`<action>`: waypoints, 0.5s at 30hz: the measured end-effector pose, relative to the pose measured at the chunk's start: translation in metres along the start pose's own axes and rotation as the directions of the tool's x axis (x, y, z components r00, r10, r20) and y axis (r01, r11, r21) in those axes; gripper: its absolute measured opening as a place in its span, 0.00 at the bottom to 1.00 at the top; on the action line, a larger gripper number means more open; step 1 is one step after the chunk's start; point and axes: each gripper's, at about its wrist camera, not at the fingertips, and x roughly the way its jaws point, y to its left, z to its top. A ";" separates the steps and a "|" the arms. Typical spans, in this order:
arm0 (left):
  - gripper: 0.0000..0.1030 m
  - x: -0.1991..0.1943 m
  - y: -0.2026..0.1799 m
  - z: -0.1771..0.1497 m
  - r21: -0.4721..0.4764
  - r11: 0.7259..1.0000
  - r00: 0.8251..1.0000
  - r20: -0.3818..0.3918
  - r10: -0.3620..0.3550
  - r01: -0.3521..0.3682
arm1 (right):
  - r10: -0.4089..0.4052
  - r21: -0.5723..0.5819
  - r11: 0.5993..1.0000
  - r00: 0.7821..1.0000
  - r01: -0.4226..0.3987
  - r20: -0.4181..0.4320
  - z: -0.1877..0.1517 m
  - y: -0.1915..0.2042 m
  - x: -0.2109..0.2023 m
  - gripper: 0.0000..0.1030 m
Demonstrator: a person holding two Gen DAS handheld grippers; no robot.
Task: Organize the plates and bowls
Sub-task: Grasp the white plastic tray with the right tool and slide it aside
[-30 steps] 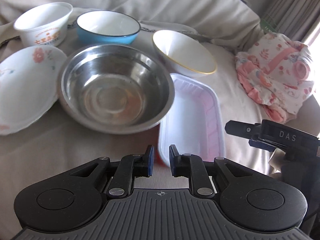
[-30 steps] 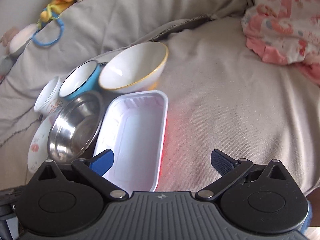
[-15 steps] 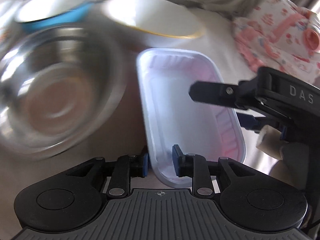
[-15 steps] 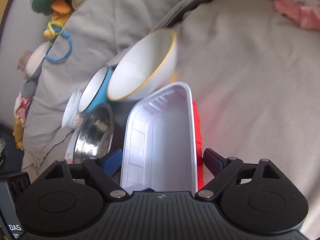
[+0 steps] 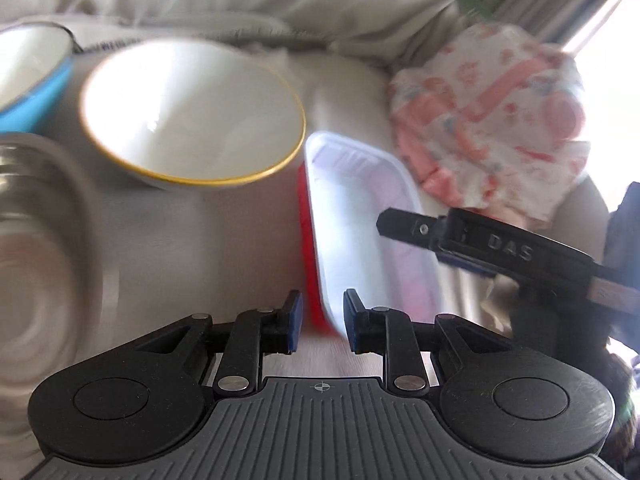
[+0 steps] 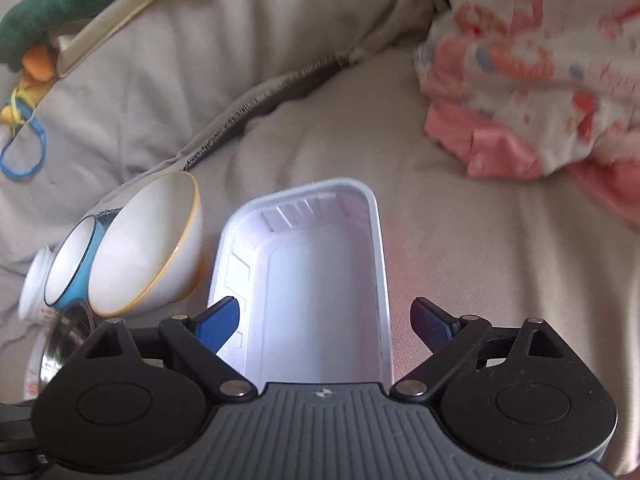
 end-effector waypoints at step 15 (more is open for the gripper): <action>0.25 -0.163 0.146 -0.023 -0.248 0.906 0.869 0.283 0.407 -0.343 | 0.111 -0.226 0.965 0.986 -0.136 -0.120 -0.020 0.189 -0.036 0.98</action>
